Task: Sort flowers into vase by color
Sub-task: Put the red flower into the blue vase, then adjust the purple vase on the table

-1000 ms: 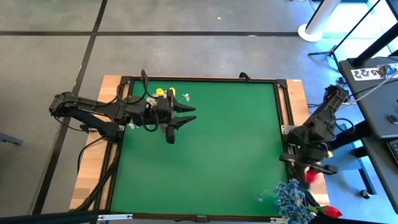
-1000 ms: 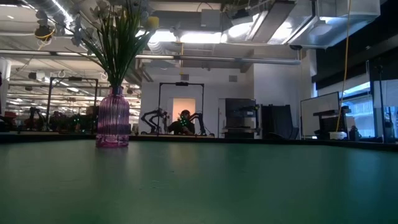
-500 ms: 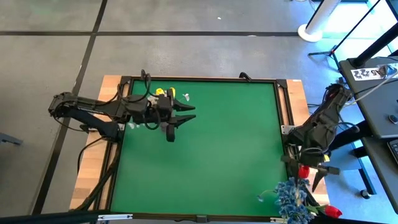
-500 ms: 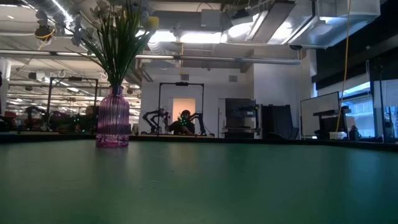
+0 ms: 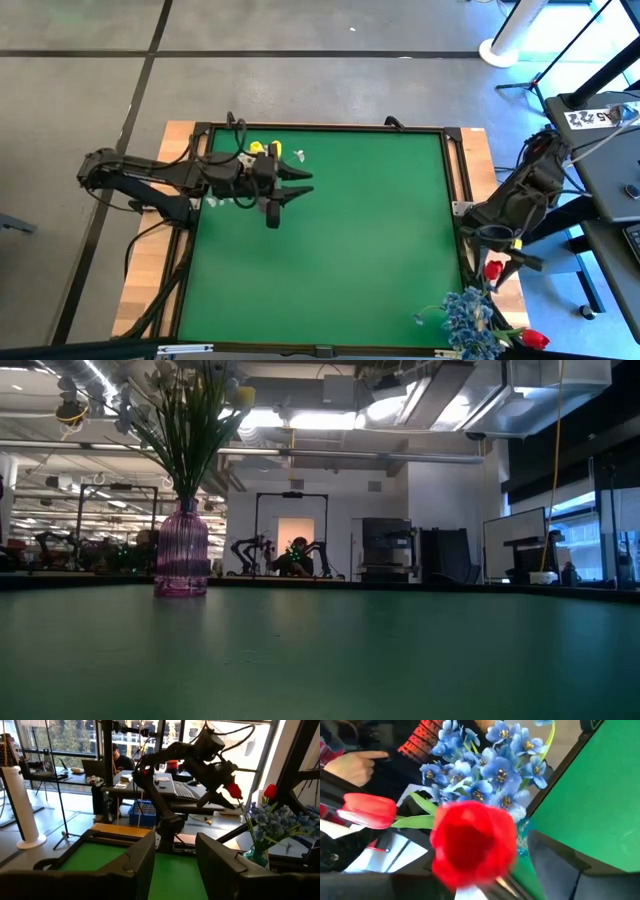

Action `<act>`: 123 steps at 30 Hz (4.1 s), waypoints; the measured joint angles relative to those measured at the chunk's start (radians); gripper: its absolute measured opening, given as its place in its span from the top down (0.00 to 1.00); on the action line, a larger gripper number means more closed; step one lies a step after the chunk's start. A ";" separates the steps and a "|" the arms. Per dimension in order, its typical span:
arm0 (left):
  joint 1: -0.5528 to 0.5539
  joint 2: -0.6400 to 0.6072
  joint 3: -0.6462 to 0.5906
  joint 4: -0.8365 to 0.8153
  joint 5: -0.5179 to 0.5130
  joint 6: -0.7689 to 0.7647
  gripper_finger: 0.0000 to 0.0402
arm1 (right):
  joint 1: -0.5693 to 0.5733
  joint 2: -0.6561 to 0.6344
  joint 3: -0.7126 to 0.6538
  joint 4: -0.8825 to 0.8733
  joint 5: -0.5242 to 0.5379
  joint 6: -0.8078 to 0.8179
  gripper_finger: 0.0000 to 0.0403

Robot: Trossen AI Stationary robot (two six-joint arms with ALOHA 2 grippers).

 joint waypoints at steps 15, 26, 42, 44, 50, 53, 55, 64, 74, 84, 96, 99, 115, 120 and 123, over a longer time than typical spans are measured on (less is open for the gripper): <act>0.031 -0.047 0.000 -0.037 -0.007 -0.009 0.66 | 0.000 0.135 0.351 -0.559 0.227 0.276 0.56; 0.087 -0.073 0.000 -0.089 0.016 -0.034 0.66 | 0.000 0.337 0.426 -0.585 0.340 0.275 0.57; 0.100 -0.206 0.000 -0.169 0.029 -0.034 0.66 | 0.001 0.365 0.404 -0.565 0.448 0.280 0.57; 0.092 -0.218 0.000 -0.177 0.030 -0.034 0.66 | 0.001 0.366 0.369 -0.520 0.430 0.283 0.57; 0.082 -0.246 0.000 -0.220 0.025 -0.034 0.66 | 0.000 0.388 0.294 -0.467 0.367 0.283 0.57; 0.082 -0.256 0.000 -0.238 0.011 -0.035 0.66 | 0.000 0.384 0.293 -0.465 0.386 0.279 0.57; 0.083 -0.259 0.000 -0.248 0.011 -0.035 0.66 | 0.000 0.378 0.303 -0.470 0.387 0.261 0.57; 0.083 -0.301 0.000 -0.339 -0.063 -0.038 0.66 | 0.000 0.294 0.452 -0.591 0.581 0.237 0.57; 0.098 -0.430 0.000 -0.528 -0.092 -0.139 0.66 | 0.000 0.034 0.275 -0.407 0.797 0.183 0.57; 0.098 -0.588 -0.115 -0.513 -0.090 -0.087 0.77 | 0.000 -0.032 -0.058 0.090 0.741 0.007 0.57; 0.098 -0.987 -0.388 -0.404 -0.022 -0.078 0.87 | -0.151 0.022 -0.067 0.217 0.794 -0.115 0.57; 0.098 -1.080 -0.459 -0.348 -0.002 -0.059 0.87 | -0.223 0.037 -0.067 0.226 0.751 -0.132 0.57; 0.097 -1.181 -0.693 -0.104 0.425 -0.027 0.87 | -0.505 0.045 -0.067 0.316 0.621 -0.276 0.57; 0.088 -1.181 -0.793 -0.042 0.615 -0.068 0.87 | -0.527 0.045 -0.067 0.308 0.620 -0.271 0.57; 0.064 -1.180 -0.869 0.000 0.708 -0.139 0.87 | -0.526 0.046 -0.067 0.303 0.621 -0.270 0.57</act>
